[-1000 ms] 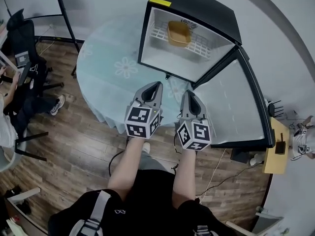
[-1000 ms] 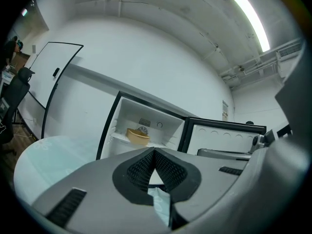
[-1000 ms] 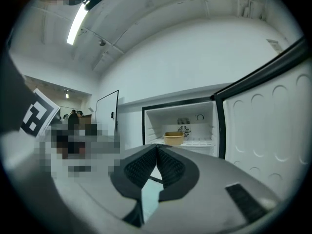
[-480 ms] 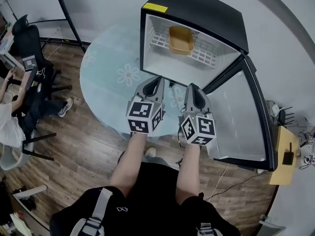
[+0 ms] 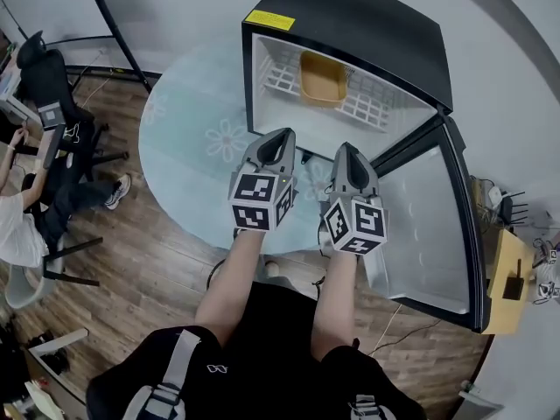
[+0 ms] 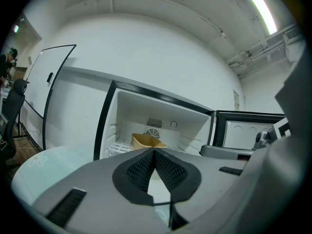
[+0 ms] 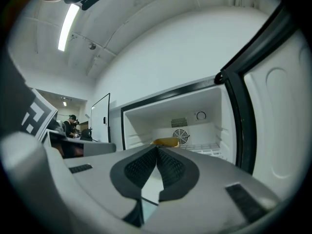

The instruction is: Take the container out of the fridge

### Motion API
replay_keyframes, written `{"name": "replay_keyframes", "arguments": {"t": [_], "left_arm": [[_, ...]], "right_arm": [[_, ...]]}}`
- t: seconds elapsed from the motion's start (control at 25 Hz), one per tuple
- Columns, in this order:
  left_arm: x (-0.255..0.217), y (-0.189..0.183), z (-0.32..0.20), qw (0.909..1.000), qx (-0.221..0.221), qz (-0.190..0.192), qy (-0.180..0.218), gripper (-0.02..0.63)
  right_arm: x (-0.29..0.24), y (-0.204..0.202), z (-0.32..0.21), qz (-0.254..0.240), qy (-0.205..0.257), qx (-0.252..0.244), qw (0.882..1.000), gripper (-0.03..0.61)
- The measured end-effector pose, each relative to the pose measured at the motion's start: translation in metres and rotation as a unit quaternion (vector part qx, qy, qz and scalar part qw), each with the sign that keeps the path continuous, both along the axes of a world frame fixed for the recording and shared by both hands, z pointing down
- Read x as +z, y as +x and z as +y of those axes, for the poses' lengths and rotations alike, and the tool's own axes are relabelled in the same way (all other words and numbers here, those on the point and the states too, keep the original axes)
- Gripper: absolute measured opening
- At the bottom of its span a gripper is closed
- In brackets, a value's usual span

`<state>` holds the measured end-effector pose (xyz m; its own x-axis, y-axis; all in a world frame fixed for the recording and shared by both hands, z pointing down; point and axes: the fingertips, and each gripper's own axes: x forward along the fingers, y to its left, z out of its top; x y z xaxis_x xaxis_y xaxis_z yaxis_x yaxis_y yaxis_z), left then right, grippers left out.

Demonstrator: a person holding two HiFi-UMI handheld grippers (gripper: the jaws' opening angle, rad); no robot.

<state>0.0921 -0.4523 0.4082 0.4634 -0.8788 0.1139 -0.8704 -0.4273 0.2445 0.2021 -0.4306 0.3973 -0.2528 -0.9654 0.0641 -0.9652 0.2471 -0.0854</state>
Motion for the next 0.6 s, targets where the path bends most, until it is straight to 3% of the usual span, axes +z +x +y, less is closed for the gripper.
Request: {"name": "replay_keyframes", "arguments": {"t": [0.6], "left_arm": [[-0.003,0.005,-0.061,0.9999,-0.005,0.013,0.002,0.005]], "right_arm": [[-0.002,0.004,-0.072,0.031,-0.010,0.007,0.999,0.011]]}}
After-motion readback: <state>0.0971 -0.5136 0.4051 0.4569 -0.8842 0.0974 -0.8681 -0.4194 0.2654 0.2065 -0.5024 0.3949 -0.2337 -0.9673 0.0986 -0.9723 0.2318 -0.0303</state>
